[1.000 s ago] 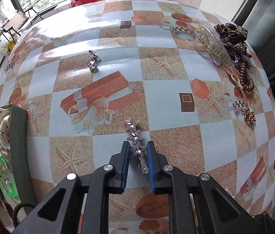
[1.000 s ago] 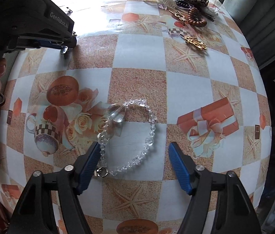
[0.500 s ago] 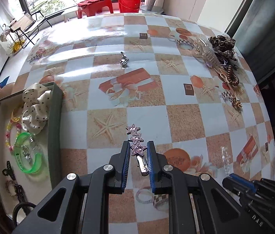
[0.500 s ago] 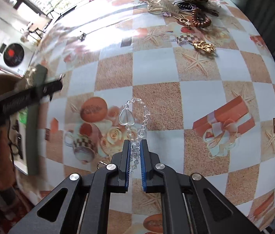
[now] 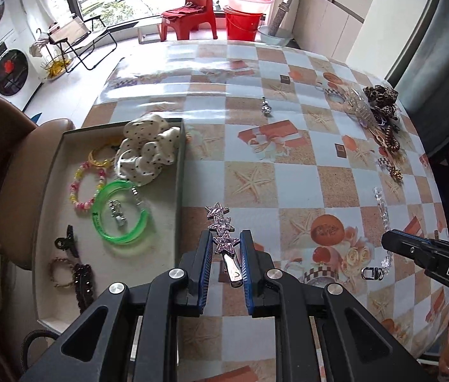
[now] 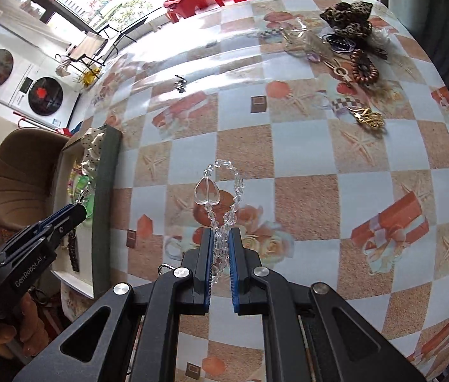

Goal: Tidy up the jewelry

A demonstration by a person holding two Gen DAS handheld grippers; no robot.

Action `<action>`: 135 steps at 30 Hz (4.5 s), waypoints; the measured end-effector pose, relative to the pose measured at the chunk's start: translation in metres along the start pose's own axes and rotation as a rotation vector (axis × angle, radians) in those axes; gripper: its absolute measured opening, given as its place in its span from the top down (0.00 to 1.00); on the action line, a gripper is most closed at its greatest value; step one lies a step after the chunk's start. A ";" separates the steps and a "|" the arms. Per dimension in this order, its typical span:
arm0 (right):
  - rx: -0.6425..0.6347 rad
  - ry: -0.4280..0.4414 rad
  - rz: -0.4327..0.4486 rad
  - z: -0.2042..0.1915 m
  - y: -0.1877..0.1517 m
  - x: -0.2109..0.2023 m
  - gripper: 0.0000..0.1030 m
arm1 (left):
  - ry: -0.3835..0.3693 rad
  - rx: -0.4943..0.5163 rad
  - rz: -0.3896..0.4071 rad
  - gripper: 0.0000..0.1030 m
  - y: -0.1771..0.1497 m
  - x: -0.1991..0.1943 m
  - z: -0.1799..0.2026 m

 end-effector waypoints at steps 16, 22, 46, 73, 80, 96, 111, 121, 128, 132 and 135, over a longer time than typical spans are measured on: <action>-0.211 0.085 -0.046 -0.106 0.010 0.025 0.90 | 0.093 -0.231 -0.011 0.80 -0.039 -0.010 -0.112; -0.291 0.131 -0.077 -0.149 0.010 0.041 0.90 | 0.095 -0.289 -0.026 0.80 -0.056 -0.011 -0.142; -0.455 0.169 -0.336 -0.209 0.002 0.130 0.90 | -0.005 -0.252 -0.142 0.80 -0.077 0.043 -0.132; -0.521 -0.002 -0.421 -0.220 0.008 0.199 0.90 | 0.082 -0.197 -0.167 0.80 -0.074 0.070 -0.116; -0.524 -0.008 -0.435 -0.226 0.002 0.210 0.89 | 0.094 -0.220 -0.173 0.80 -0.076 0.068 -0.116; -0.415 0.070 -0.330 -0.204 0.017 0.145 0.65 | 0.135 -0.241 -0.153 0.80 -0.079 0.048 -0.130; -0.355 0.051 -0.291 -0.186 0.005 0.124 0.64 | 0.187 -0.237 -0.156 0.79 -0.070 0.048 -0.135; -0.363 0.043 -0.291 -0.189 0.004 0.129 0.64 | 0.217 -0.263 -0.123 0.17 -0.068 0.042 -0.143; -0.382 0.037 -0.295 -0.198 0.003 0.133 0.64 | 0.221 -0.275 -0.149 0.00 -0.071 0.044 -0.147; -0.405 0.026 -0.307 -0.204 -0.002 0.136 0.58 | 0.236 -0.266 -0.144 0.00 -0.075 0.038 -0.148; -0.420 0.010 -0.307 -0.207 -0.005 0.135 0.52 | 0.239 -0.272 -0.157 0.00 -0.078 0.034 -0.151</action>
Point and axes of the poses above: each gripper's, at about its wrist camera, not at the fingertips, and x roughly the way its jaws point, z to its right, y to its top, the point moved 2 cm from there along x, roughly the way its jaws point, and after that the axes turned 4 degrees about y, right-handed, at the moved point
